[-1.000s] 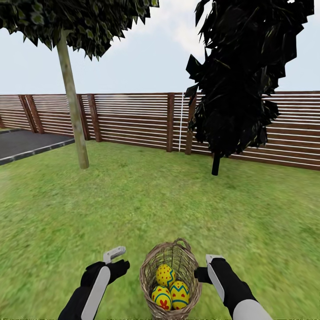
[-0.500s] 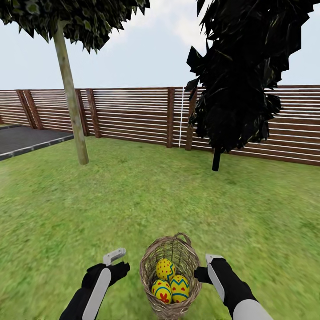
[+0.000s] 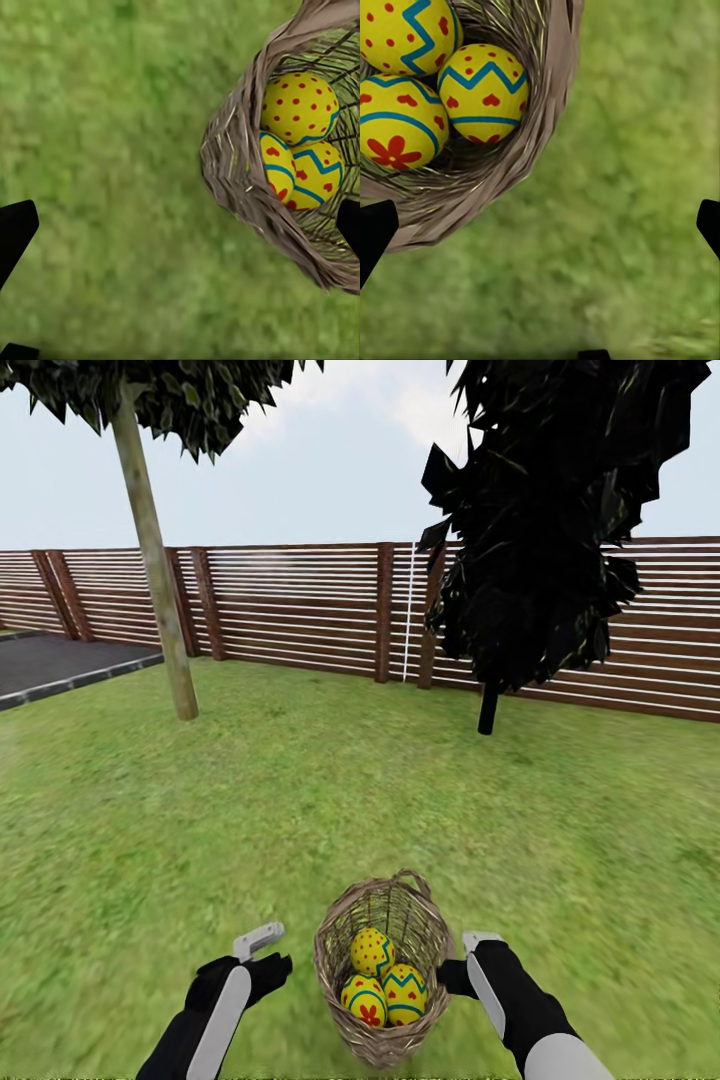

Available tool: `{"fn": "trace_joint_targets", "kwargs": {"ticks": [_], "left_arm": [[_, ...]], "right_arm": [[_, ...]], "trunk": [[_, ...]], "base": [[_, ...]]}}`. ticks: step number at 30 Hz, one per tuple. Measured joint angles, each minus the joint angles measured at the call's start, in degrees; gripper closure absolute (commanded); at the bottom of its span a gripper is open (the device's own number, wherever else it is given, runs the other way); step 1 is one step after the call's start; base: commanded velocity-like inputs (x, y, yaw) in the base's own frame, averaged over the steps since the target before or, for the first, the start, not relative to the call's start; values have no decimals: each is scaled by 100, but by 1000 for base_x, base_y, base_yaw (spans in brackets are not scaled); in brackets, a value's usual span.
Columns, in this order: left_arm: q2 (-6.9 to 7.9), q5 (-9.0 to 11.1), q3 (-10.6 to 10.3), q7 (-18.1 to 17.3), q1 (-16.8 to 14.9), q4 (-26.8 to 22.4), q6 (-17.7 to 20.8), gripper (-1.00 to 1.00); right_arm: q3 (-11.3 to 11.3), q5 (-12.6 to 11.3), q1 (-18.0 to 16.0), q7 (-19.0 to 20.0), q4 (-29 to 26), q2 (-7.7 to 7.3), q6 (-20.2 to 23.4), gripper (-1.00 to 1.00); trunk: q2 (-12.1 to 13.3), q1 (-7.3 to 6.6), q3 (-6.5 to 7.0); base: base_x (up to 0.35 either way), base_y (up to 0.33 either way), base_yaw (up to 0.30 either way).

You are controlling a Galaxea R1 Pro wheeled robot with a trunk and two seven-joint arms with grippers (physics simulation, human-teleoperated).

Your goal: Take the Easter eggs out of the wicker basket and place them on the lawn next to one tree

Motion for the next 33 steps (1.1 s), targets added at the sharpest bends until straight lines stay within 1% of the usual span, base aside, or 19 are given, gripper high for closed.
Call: {"fn": "trace_joint_targets", "kwargs": {"ticks": [13, 18, 25, 33], "left_arm": [[6, -9, 7, 0, -1, 3, -1, -100], [26, -19, 27, -9, 0, 2, -1, -100], [90, -21, 19, -32, 1, 9, -7, -100], [152, -28, 27, -50, 8, 148, -9, -100]], "right_arm": [[0, 8, 0, 0, -3, -7, -13, -100], [5, 8, 0, 0, -8, -8, -27, -100], [8, 8, 0, 0, -9, -9, -29, -100], [9, 15, 0, -1, -9, -12, -31, -100]], "trunk": [[-522, 286, -355], [-523, 286, -377], [-523, 286, -382], [-523, 283, -382]], "base": [[0, 0, 54], [0, 0, 19], [17, 0, 3], [256, 0, 0]]}}
